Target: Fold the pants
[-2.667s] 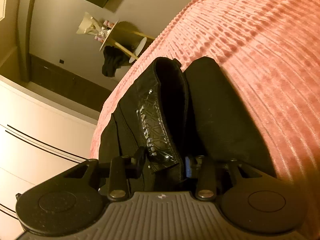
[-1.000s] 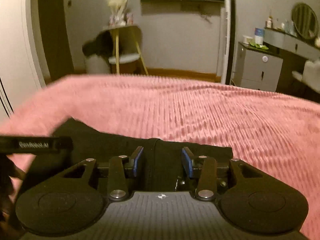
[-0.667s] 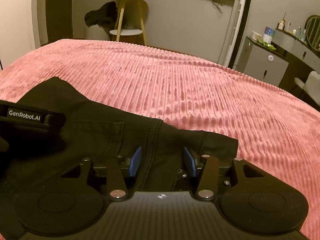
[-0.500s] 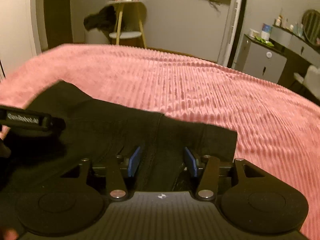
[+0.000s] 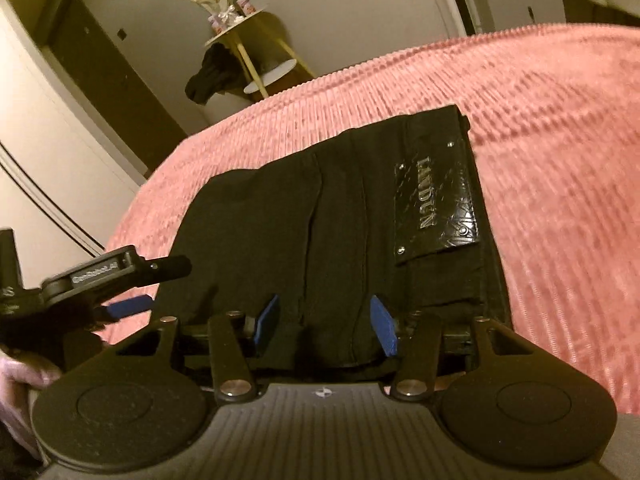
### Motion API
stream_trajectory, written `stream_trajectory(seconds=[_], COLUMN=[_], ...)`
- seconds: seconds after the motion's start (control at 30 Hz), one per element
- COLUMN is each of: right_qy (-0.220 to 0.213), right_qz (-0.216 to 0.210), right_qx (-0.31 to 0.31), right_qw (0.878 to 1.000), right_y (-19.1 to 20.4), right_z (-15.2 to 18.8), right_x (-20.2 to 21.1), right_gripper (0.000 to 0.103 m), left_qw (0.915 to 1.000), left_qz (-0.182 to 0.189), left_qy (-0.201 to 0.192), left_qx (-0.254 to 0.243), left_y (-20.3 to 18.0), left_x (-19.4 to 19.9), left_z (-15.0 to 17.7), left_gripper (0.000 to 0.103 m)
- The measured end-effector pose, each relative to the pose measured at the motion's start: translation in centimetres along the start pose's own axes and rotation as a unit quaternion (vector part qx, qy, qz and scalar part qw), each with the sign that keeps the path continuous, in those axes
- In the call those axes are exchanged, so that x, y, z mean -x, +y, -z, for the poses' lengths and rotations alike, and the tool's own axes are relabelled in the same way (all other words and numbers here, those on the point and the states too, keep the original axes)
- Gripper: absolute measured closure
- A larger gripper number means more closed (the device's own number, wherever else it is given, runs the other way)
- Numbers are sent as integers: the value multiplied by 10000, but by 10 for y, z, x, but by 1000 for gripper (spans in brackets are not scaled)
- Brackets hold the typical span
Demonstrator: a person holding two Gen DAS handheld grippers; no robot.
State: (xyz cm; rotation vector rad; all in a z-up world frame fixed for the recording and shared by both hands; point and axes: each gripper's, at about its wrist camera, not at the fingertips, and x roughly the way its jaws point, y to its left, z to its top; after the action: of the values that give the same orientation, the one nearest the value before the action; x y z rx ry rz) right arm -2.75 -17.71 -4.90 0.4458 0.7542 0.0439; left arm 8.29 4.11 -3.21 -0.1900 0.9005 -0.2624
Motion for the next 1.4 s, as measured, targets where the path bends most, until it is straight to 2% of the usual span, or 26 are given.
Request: stream_trajectory(seconds=[0.17,0.67,0.9,1.0,1.13,1.2,1.23,1.3,1.4], right_qy=[95,164,533,395,-129,-403,-418,-232,387], right_qz=[284,332,514,5,-702,-585,-421,-383,-1060], right_qx=[404,590,912,485,-357,-706,-824,-1020,-1839], right_qw=[9987,9976,9931,9980,9968,9950,9948,9938,9764], right_y=[12,14,22,5,-41,-65,-76,-97,-135], right_z=[6,6,4,-4,-17,-23,-26,-33,-40], right_x=[-6,-8,-24,-13,16,27,27,18,-14], right_gripper=[53,52,51,46,44,28,26,25,25], left_qw=[9980,9943,9878,9896,9980,9995,9997,9997,9979], left_qz=[-214,-257,-435,-459,-161,-131,-134,-111,246], left_qy=[229,501,810,727,495,270,161,88,454], left_qx=[-554,-908,-1254,-1156,-356,-3,81,212,382], left_y=[-17,-31,-36,-33,-3,17,25,42,61], left_x=[-7,-6,-20,-19,-9,-4,-3,-7,-30], left_z=[9,19,24,20,2,-10,-16,-29,-43], left_gripper=[0,0,0,0,0,0,0,0,0])
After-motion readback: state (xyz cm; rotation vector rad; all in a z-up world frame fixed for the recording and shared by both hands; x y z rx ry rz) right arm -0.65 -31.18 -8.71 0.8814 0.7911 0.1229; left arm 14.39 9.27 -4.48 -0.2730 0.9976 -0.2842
